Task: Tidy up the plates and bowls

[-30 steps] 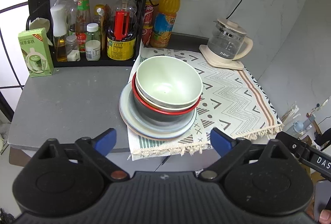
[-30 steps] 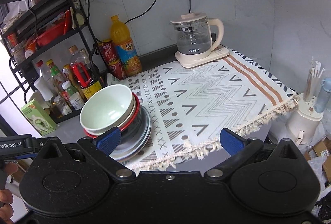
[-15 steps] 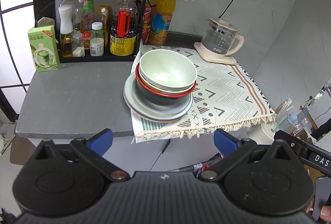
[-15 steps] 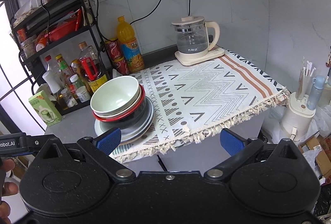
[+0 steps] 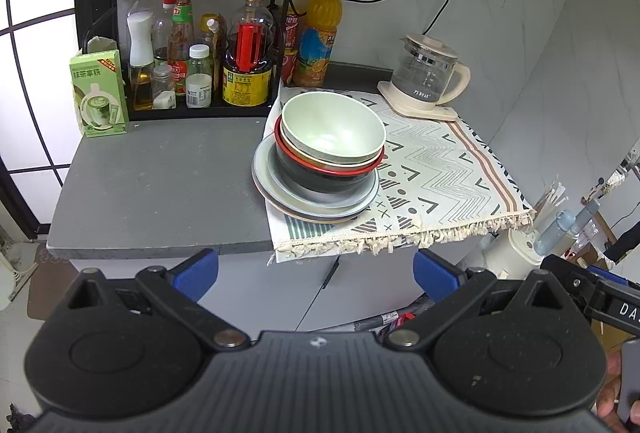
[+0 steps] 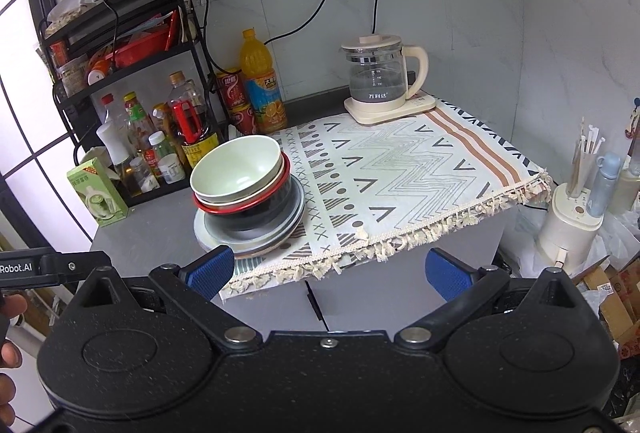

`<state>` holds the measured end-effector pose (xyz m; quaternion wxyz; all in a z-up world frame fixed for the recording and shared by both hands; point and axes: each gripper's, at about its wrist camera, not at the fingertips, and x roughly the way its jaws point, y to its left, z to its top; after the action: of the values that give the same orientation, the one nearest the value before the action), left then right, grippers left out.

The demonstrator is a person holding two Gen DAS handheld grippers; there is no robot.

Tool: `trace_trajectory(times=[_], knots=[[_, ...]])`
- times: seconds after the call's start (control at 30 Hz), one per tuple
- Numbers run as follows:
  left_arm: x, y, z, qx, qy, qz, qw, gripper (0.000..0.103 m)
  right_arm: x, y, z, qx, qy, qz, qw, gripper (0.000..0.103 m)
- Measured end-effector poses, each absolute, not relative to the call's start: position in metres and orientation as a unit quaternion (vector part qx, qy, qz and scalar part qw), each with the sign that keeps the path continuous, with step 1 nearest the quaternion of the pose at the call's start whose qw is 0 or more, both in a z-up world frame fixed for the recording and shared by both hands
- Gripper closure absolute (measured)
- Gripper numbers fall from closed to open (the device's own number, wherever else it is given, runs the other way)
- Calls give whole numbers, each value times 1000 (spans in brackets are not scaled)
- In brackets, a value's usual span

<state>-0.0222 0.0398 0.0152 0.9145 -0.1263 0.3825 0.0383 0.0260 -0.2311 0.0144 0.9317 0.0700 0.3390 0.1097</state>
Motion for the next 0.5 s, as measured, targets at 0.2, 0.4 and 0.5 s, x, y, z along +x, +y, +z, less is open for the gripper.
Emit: trace_trajectory(times=[0.2, 0.4, 0.5], knots=[[-28, 43, 15, -125, 380, 43, 915, 0, 20, -230, 13, 62, 346, 115, 929, 0], [-30, 46, 17, -128, 377, 47, 916, 0, 19, -229, 13, 58, 350, 121, 927, 0], [-31, 47, 17, -125, 376, 50, 917, 0, 20, -229, 14, 58, 351, 124, 927, 0]])
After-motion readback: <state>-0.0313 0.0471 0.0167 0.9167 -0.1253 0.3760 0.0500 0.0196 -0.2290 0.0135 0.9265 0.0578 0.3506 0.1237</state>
